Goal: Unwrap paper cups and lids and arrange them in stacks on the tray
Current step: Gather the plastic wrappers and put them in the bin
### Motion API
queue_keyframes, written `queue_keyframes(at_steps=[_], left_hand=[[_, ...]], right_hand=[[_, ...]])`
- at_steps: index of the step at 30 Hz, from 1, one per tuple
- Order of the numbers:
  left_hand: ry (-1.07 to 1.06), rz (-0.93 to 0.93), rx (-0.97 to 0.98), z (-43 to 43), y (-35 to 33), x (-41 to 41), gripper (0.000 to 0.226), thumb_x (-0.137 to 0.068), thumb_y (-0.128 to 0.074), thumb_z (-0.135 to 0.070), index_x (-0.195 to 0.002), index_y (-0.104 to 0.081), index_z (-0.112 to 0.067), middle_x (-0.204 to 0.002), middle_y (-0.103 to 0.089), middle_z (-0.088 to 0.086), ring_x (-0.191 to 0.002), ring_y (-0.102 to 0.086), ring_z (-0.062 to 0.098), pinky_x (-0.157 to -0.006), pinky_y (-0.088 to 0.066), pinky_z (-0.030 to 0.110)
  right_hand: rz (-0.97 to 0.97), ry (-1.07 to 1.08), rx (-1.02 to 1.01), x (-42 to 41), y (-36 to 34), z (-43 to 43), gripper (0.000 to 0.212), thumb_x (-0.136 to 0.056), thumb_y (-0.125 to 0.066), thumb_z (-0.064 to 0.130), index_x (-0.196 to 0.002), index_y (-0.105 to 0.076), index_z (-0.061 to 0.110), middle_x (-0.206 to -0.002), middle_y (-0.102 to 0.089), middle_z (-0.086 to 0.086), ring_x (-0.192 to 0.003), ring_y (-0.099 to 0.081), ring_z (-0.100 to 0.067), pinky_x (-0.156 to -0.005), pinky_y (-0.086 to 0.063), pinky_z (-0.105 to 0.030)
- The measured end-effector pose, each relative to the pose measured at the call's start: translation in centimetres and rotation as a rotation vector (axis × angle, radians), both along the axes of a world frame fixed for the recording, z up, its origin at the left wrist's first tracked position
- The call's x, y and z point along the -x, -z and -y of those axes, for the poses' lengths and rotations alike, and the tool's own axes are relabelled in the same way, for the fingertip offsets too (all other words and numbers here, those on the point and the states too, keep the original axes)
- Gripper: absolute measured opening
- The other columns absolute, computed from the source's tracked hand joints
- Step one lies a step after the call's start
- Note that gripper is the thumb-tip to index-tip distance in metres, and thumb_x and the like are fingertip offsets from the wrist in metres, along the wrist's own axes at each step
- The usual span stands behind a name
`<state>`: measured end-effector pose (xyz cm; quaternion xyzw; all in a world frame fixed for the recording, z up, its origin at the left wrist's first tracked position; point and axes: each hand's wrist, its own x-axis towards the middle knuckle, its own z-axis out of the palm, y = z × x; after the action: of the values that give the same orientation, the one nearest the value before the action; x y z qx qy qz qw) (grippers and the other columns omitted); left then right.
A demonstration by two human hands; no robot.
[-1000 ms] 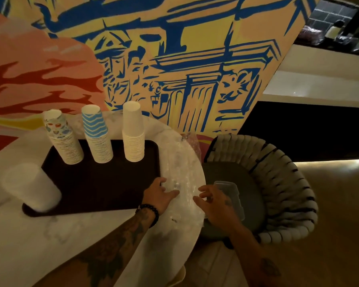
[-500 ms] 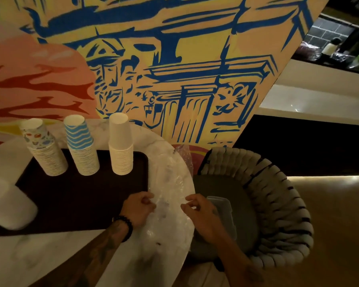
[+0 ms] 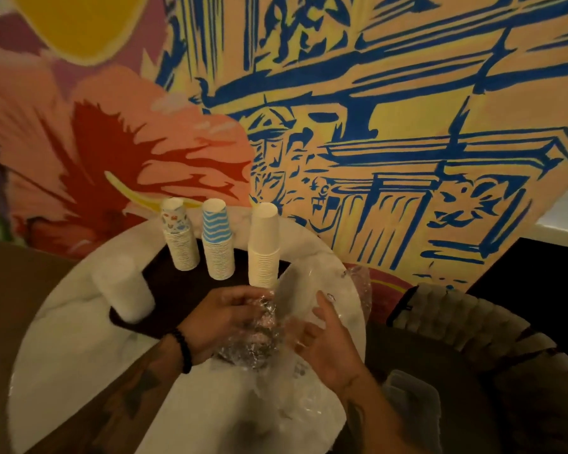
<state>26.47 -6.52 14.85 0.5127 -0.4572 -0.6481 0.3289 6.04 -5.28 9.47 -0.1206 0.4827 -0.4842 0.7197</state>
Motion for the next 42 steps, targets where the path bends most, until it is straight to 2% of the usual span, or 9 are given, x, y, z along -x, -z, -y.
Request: queue_keyframes(at_steps=[4,7,13,17,22,29,32,36,42], left_hand=[[-0.061,0.03,-0.056,-2.0,0.1,-3.2,0.03,-0.092,-0.062,0.002,-0.111,-0.074,-0.017,-0.112,-0.073,0.014,-0.105,-0.069,0.032,-0.09,-0.057,0.047],[-0.097,0.066,-0.084,-3.4,1.0,-5.5,0.03,-0.089,-0.063,0.007,-0.112,-0.072,-0.01,-0.104,-0.074,0.013,-0.102,-0.07,0.033,-0.092,-0.056,0.051],[-0.059,0.029,-0.083,-3.4,1.2,-7.9,0.035,-0.081,-0.075,-0.004,-0.114,-0.069,-0.011,-0.111,-0.072,0.016,-0.095,-0.072,0.026,-0.084,-0.058,0.04],[-0.049,-0.004,-0.044,-2.1,-0.5,-8.6,0.036,-0.083,-0.075,-0.024,-0.117,-0.067,-0.016,-0.107,-0.075,0.009,-0.092,-0.074,0.021,-0.072,-0.058,0.03],[-0.148,0.041,0.06,-0.6,-0.7,-10.1,0.01,-0.086,-0.073,-0.004,-0.096,-0.074,-0.002,-0.097,-0.074,0.02,-0.079,-0.071,0.024,-0.068,-0.06,0.032],[-0.188,-0.036,0.104,0.5,-0.6,-14.4,0.005,-0.086,-0.074,-0.008,-0.089,-0.076,-0.004,-0.087,-0.076,0.008,-0.08,-0.07,0.023,-0.075,-0.062,0.038],[-0.163,-0.079,0.082,0.6,-0.2,-15.5,0.008,-0.087,-0.072,-0.007,-0.093,-0.074,-0.003,-0.095,-0.075,0.016,-0.087,-0.072,0.03,-0.078,-0.061,0.044],[-0.11,-0.161,0.062,0.6,-0.3,-16.2,0.012,-0.091,-0.067,-0.008,-0.101,-0.072,-0.004,-0.092,-0.075,0.013,-0.081,-0.073,0.021,-0.063,-0.06,0.031],[0.065,-0.114,0.059,-0.1,-0.1,-16.8,0.025,-0.086,-0.071,-0.003,-0.11,-0.069,-0.007,-0.101,-0.075,0.017,-0.091,-0.074,0.025,-0.071,-0.062,0.036]], right_hand=[[0.065,0.056,0.071,-1.0,0.7,1.7,0.047,-0.089,-0.07,0.01,-0.131,-0.051,0.013,-0.114,-0.072,-0.019,-0.099,-0.072,-0.029,-0.081,-0.058,-0.039],[0.023,0.013,0.127,-1.8,0.3,1.7,0.039,-0.087,-0.068,-0.003,-0.118,-0.054,0.016,-0.105,-0.075,-0.018,-0.087,-0.071,-0.025,-0.076,-0.055,-0.036],[-0.211,-0.112,0.262,-4.4,-1.9,1.3,0.025,-0.086,-0.074,0.001,-0.109,-0.068,0.009,-0.098,-0.075,-0.01,-0.078,-0.07,-0.017,-0.065,-0.056,-0.032],[-0.323,-0.159,0.323,-7.4,-3.2,1.1,0.027,-0.086,-0.075,0.002,-0.111,-0.071,0.008,-0.105,-0.076,-0.013,-0.096,-0.072,-0.027,-0.086,-0.059,-0.044],[-0.393,-0.101,0.342,-11.4,-3.9,0.2,0.025,-0.088,-0.075,0.013,-0.111,-0.07,0.004,-0.105,-0.076,-0.014,-0.097,-0.072,-0.025,-0.085,-0.059,-0.037],[-0.42,-0.053,0.269,-14.3,-2.8,-2.4,0.009,-0.089,-0.073,0.008,-0.097,-0.069,0.006,-0.088,-0.075,-0.006,-0.078,-0.07,-0.015,-0.069,-0.056,-0.028],[-0.454,-0.003,0.281,-15.3,-2.6,-3.0,0.002,-0.092,-0.07,0.01,-0.091,-0.07,0.011,-0.083,-0.073,-0.004,-0.077,-0.067,-0.015,-0.066,-0.056,-0.026],[-0.414,0.062,0.303,-15.7,-2.9,-3.5,0.003,-0.097,-0.062,0.011,-0.1,-0.063,0.009,-0.099,-0.074,-0.012,-0.087,-0.069,-0.021,-0.07,-0.059,-0.033],[-0.397,0.053,0.333,-16.5,-3.3,-3.2,0.006,-0.1,-0.058,0.012,-0.105,-0.057,0.008,-0.11,-0.075,-0.012,-0.093,-0.07,-0.022,-0.069,-0.058,-0.031]])
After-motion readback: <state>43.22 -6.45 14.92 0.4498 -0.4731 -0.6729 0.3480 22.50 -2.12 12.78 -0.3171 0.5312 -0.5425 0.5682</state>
